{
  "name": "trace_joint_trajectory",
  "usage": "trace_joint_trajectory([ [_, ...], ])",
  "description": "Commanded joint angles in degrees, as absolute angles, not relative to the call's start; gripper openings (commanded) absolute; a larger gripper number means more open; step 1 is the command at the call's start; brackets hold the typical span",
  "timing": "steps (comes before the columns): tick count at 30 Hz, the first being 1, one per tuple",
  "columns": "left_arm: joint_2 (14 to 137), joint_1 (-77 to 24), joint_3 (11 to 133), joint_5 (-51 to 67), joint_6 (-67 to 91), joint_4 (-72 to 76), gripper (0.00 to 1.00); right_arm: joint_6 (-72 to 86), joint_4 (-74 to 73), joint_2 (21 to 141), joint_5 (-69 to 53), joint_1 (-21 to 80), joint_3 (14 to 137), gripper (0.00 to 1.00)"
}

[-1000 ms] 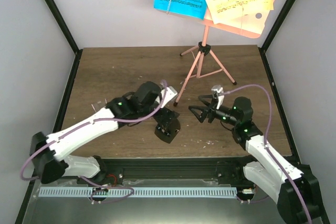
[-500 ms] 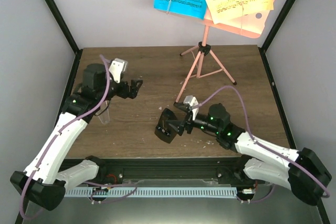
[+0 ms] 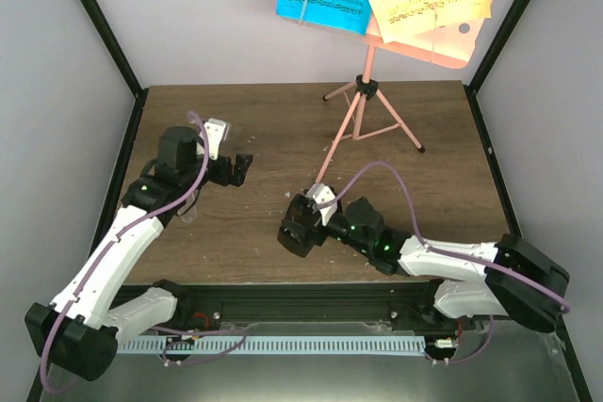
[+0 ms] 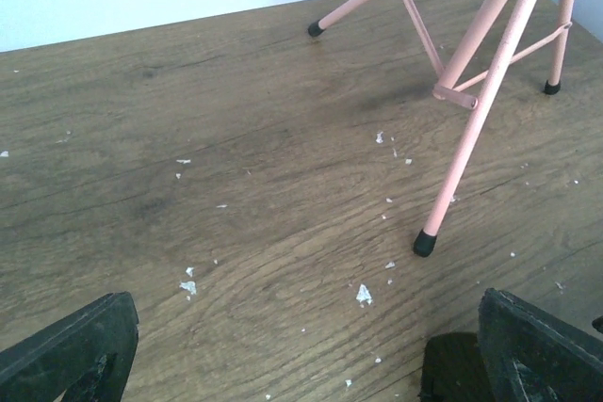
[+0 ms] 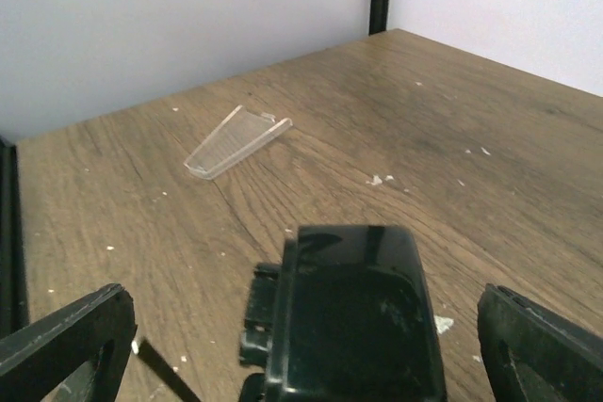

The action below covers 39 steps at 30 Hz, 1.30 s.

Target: Pack up the instrument practice props

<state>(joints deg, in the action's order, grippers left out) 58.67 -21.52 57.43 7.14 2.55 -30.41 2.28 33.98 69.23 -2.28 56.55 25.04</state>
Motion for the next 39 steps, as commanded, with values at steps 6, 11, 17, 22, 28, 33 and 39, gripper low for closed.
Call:
trace_joint_trajectory([
  [6,58.8,-21.3,55.5,6.4,1.8,-27.1,1.0,2.4,37.6,71.9,6.4,57.8,25.0,0.99],
  [11,58.7,-21.3,55.1,5.8,1.7,-27.1,1.0,3.6,38.7,71.9,7.0,57.8,23.7,0.97],
  [17,58.9,-21.3,54.9,5.5,1.6,-27.2,1.0,3.5,39.7,71.2,6.2,57.8,22.4,0.96],
  [22,58.3,-21.3,54.5,4.0,1.5,-27.2,1.0,3.8,40.3,70.4,6.7,57.8,21.7,0.94],
  [28,57.3,-21.3,53.9,2.5,1.7,-27.1,1.0,4.3,41.4,69.8,6.4,57.8,20.8,0.9],
  [33,56.6,-21.3,53.5,1.3,2.0,-26.7,1.0,5.0,42.9,69.0,6.8,57.8,19.5,0.89],
  [39,56.4,-21.4,53.3,1.3,2.2,-26.5,1.0,5.8,43.0,68.7,6.4,57.8,19.4,0.85],
])
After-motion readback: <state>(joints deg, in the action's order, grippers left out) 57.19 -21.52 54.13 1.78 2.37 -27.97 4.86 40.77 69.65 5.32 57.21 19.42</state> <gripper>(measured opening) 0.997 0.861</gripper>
